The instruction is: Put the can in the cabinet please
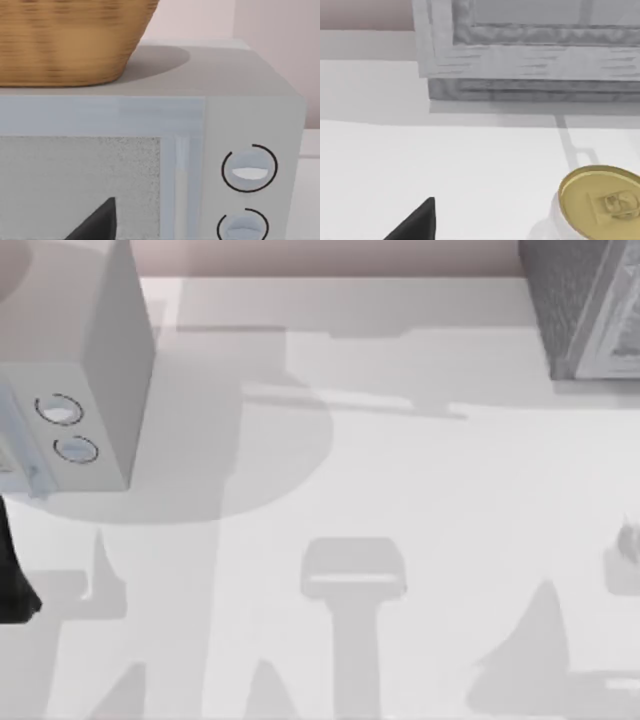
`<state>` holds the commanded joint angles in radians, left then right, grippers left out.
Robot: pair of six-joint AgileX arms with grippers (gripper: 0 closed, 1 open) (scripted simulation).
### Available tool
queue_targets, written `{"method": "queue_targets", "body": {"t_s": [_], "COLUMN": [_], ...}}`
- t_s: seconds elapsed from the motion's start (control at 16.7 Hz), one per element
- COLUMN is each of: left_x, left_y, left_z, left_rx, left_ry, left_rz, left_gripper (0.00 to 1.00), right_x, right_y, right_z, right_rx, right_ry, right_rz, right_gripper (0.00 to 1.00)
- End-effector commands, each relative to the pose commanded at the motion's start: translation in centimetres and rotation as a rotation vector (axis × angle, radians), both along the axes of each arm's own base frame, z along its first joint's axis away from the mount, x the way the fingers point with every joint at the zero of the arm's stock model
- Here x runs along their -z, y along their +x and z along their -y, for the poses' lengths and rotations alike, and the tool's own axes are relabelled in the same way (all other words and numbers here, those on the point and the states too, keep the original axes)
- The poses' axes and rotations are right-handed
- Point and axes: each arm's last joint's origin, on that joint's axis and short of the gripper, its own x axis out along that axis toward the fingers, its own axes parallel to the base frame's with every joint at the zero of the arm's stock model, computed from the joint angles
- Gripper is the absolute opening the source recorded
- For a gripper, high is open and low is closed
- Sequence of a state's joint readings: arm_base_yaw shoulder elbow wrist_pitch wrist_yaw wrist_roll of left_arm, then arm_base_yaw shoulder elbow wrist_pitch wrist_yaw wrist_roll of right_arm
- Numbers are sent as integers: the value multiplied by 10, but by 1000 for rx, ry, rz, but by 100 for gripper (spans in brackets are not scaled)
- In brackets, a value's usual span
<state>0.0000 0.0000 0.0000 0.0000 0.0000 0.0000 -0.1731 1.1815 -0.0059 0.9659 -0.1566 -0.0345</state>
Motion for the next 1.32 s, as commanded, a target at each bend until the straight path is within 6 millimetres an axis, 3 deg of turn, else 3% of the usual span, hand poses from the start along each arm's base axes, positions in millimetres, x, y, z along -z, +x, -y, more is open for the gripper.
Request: {"method": "queue_targets", "body": {"t_s": [0.9,1.32], "left_x": [0,0], "left_y": [0,0], "left_z": [0,0], "left_rx": [0,0], "left_ry": [0,0], "left_rz": [0,0], "left_gripper": [100,100], "right_x": [47,53], "right_y": [14,12], "right_z": [21,21], "right_rx": [10,8], "right_ry": [2,12], "right_rz": [-50,-74], "right_gripper": [100,100]}}
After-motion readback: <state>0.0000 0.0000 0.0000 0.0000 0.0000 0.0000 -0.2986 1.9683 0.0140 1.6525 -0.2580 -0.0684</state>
